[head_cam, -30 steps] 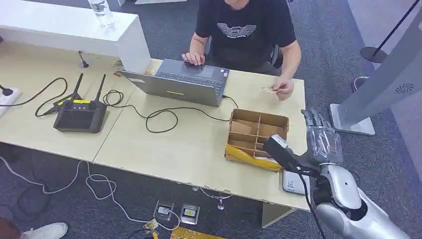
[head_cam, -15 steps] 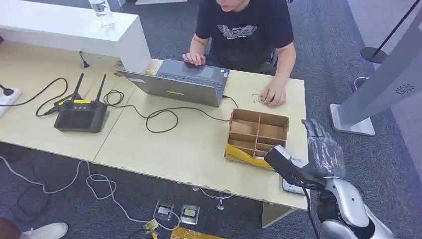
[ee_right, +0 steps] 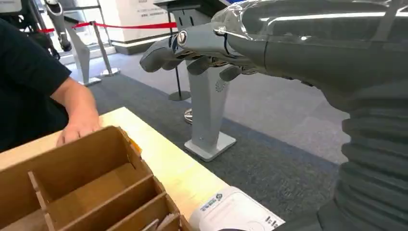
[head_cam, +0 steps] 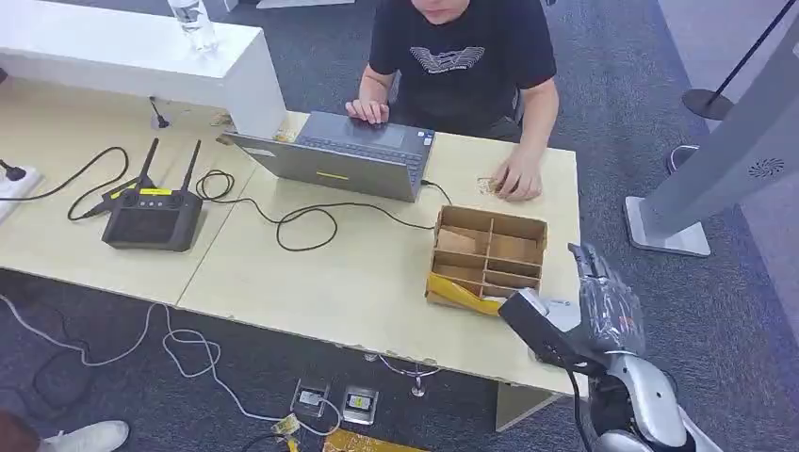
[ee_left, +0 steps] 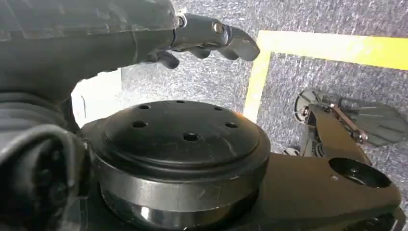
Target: Pass the card to the sensor for recognition and then transmit it.
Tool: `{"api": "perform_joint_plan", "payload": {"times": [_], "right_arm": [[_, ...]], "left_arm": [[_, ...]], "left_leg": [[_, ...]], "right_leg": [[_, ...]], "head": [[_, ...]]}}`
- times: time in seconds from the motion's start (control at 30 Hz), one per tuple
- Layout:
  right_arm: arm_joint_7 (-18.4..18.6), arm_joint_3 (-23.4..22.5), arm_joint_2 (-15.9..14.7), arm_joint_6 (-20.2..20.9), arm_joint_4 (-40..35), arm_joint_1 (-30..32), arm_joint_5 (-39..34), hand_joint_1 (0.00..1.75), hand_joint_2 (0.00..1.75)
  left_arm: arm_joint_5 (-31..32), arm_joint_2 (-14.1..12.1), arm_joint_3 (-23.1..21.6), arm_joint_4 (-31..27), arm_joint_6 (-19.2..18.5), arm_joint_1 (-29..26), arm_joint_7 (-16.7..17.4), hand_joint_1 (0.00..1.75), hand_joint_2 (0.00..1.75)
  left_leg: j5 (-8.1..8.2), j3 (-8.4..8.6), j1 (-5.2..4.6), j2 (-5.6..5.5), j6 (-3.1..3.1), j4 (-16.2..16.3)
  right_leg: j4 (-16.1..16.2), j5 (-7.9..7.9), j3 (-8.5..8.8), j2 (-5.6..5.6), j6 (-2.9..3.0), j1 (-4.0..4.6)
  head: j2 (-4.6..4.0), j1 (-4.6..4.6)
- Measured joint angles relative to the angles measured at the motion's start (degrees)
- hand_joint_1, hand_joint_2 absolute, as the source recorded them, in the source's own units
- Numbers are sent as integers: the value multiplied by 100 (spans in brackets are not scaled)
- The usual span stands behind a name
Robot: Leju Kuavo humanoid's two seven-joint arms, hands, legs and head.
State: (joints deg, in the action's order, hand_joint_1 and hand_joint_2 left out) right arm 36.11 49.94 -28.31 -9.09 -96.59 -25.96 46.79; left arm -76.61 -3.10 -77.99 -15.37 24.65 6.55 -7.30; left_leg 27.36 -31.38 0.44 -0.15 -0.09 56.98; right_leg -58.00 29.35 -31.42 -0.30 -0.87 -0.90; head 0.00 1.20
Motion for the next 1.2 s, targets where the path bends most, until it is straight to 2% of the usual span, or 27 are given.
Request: {"api": "perform_joint_plan", "payload": {"times": [0.2,0.43,0.73,1.2], "right_arm": [[0,-28,173,-278,122,82,412,0,175],[0,24,446,-280,352,74,1014,0,175],[0,133,807,-282,714,-34,1026,0,175],[0,352,1054,-251,1185,-199,942,0,175]], "left_arm": [[31,0,0,0,26,2,13,0,0],[33,0,0,0,66,3,11,0,0],[33,0,0,0,81,4,13,0,0],[61,0,0,0,39,4,28,0,0]], "left_leg": [[0,0,0,0,0,0],[0,-1,0,0,0,0],[0,-1,0,0,0,0],[0,0,0,0,0,0]], "right_leg": [[0,0,0,0,0,0],[0,0,0,1,0,0],[0,0,0,-1,0,0],[0,0,0,0,0,0]], "head": [[0,0],[0,0],[0,0],[0,0]]}}
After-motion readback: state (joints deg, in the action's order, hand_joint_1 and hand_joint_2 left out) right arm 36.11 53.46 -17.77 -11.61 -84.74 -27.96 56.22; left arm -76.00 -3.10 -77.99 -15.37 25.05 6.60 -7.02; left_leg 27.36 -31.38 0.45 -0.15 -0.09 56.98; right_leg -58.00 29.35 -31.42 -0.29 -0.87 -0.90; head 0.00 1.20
